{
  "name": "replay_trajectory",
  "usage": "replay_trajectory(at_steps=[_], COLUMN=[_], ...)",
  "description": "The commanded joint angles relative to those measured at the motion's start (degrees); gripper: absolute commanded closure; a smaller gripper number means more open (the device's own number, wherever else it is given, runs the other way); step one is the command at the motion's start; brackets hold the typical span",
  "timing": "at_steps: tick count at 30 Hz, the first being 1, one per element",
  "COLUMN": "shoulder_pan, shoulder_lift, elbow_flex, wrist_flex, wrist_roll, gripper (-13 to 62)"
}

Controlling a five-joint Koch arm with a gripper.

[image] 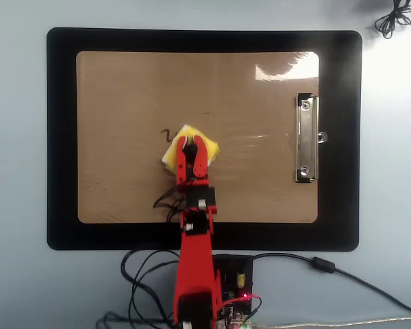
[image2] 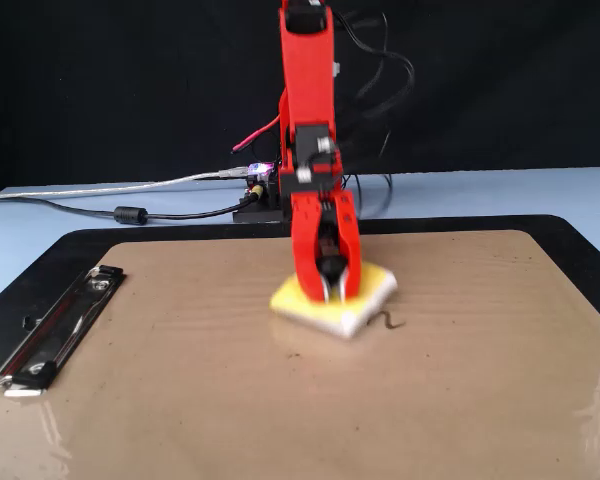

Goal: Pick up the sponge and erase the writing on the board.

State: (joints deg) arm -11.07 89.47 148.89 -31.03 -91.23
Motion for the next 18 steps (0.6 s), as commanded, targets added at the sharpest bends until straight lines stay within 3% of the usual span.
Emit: replay_trajectory(at_steps=[1,3,8,10,14,16,18], shoulder_pan=[-2.55,-2.9,-3.16,-3.34,-7.38,-7.47,-7.56], shoulder_lift=[9.84,8.44,-20.3,-15.47,8.79,5.98,-4.92], elbow_flex=[4.75,4.04,-27.16,-22.32,-0.35,-1.05,-11.07], wrist_flex=[1.76,3.96,4.22,4.92,6.06,6.77,6.24], wrist_roll=[-1.23,-1.32,-1.23,-1.23,-2.72,-3.87,-4.04], gripper=[57.4,57.4,57.4,57.4,57.4,57.4,57.4])
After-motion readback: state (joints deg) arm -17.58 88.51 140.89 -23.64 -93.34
